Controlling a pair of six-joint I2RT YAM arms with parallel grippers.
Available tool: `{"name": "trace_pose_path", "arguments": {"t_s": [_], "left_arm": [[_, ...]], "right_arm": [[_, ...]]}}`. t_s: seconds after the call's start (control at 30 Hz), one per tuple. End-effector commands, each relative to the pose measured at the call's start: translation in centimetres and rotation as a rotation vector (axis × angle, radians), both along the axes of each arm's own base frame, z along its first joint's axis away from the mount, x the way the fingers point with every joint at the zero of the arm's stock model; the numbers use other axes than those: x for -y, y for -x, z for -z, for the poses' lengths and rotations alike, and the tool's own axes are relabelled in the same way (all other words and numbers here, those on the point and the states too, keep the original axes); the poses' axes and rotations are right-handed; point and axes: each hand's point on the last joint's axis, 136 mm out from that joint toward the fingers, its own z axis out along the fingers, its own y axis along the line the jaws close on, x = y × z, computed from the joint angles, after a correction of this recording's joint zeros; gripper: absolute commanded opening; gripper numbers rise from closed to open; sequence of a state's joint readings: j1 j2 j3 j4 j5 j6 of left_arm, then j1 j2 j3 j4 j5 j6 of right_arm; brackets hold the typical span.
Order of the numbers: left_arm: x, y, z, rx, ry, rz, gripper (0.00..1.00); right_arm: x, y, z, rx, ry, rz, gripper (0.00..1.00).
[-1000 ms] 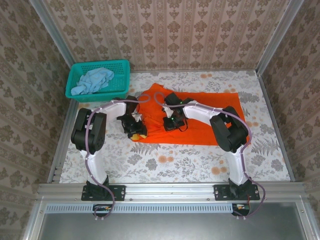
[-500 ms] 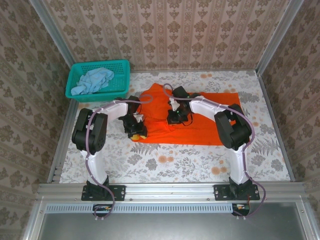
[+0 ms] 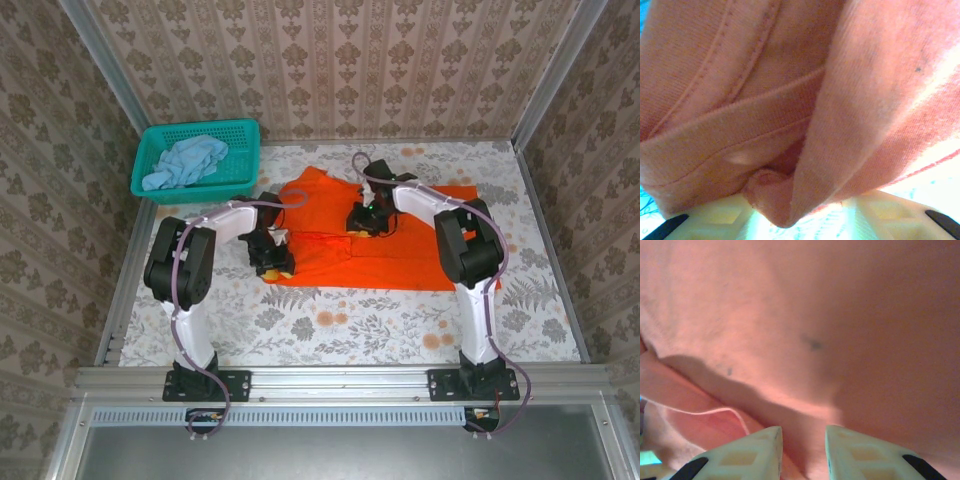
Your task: Fold and stack the t-shirts
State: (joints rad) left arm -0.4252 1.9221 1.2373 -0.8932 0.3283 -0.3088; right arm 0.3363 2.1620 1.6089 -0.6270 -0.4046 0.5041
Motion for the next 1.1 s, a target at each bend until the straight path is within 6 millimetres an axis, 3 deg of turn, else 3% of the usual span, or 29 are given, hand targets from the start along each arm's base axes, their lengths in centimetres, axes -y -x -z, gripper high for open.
{"name": "trace_pose_path", "arguments": {"t_s": [0.0, 0.1, 0.17, 0.23, 0.33, 0.4, 0.47, 0.53, 0.77, 0.87, 0.97, 1.07], "left_arm": [[-4.5, 3.1, 3.6, -0.102, -0.216, 0.05, 0.43], [-4.4, 2.8, 3.4, -0.095, -0.212, 0.047, 0.44], [-4.2, 2.6, 3.3, -0.088, -0.204, 0.042, 0.44], [-3.9, 2.4, 3.2, -0.086, -0.197, 0.039, 0.44], [-3.8, 2.3, 3.2, -0.082, -0.193, 0.039, 0.44], [-3.9, 2.3, 3.3, -0.086, -0.198, 0.044, 0.45], [-4.1, 2.7, 3.4, -0.093, -0.206, 0.046, 0.45], [-4.3, 3.0, 3.4, -0.096, -0.211, 0.043, 0.44], [-4.5, 4.4, 3.2, -0.117, -0.207, 0.002, 0.44], [-4.4, 4.9, 3.1, -0.12, -0.203, -0.019, 0.44], [-4.5, 5.8, 3.1, -0.132, -0.213, -0.026, 0.44], [-4.7, 6.8, 3.2, -0.148, -0.221, -0.051, 0.44]], "right_arm": [[3.2, -0.3, -0.9, -0.05, 0.02, 0.162, 0.33], [4.5, -0.7, -2.9, 0.007, -0.035, 0.24, 0.31], [3.9, -0.6, -4.4, 0.08, -0.08, 0.224, 0.3], [2.2, 0.0, -5.7, 0.112, -0.165, 0.169, 0.29], [-0.2, 1.8, -5.9, 0.096, -0.196, 0.081, 0.26], [-0.2, 3.1, -5.3, 0.078, -0.147, 0.067, 0.24], [1.5, 4.0, -4.5, 0.087, -0.099, 0.124, 0.24], [3.7, 5.0, -4.5, 0.114, -0.064, 0.202, 0.31], [14.4, 11.3, -3.8, 0.131, 0.082, 0.544, 0.42], [18.0, 13.5, -3.5, 0.136, 0.115, 0.666, 0.43], [20.2, 15.2, -2.3, 0.081, 0.16, 0.75, 0.43], [20.7, 16.4, -0.8, -0.012, 0.193, 0.762, 0.4]]}}
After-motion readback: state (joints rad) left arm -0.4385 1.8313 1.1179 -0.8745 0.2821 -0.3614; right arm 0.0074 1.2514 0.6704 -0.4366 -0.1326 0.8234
